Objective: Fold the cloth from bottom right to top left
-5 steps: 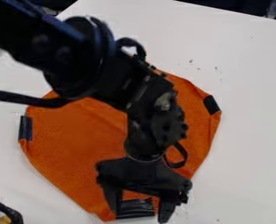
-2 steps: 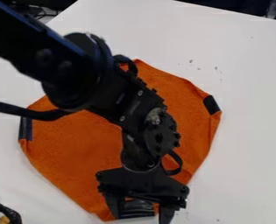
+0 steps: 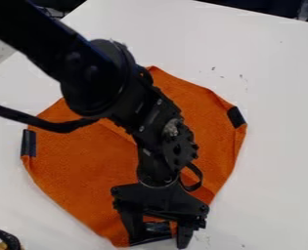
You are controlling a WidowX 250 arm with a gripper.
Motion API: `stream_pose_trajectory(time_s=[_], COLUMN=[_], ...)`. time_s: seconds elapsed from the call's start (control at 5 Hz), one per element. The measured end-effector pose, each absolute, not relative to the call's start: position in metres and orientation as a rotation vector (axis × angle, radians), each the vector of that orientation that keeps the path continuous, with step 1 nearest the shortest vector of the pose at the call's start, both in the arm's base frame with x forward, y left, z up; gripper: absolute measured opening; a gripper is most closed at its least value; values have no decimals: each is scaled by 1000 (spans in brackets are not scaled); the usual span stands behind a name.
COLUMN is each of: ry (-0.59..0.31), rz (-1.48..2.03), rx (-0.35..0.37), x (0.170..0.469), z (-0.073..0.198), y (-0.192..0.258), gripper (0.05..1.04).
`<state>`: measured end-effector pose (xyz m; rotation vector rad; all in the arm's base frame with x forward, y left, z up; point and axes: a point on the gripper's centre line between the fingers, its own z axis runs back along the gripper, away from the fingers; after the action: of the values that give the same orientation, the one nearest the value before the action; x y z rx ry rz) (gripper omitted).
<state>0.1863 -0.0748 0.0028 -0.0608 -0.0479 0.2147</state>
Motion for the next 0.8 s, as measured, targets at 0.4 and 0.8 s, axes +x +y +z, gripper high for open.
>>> stream_pose_trajectory(time_s=[0.4,0.8], ry=[-83,-102], rz=[288,240], rx=[-124,-113], x=[184,188], z=[-2,-1], y=[-77,-74], gripper=[629,520])
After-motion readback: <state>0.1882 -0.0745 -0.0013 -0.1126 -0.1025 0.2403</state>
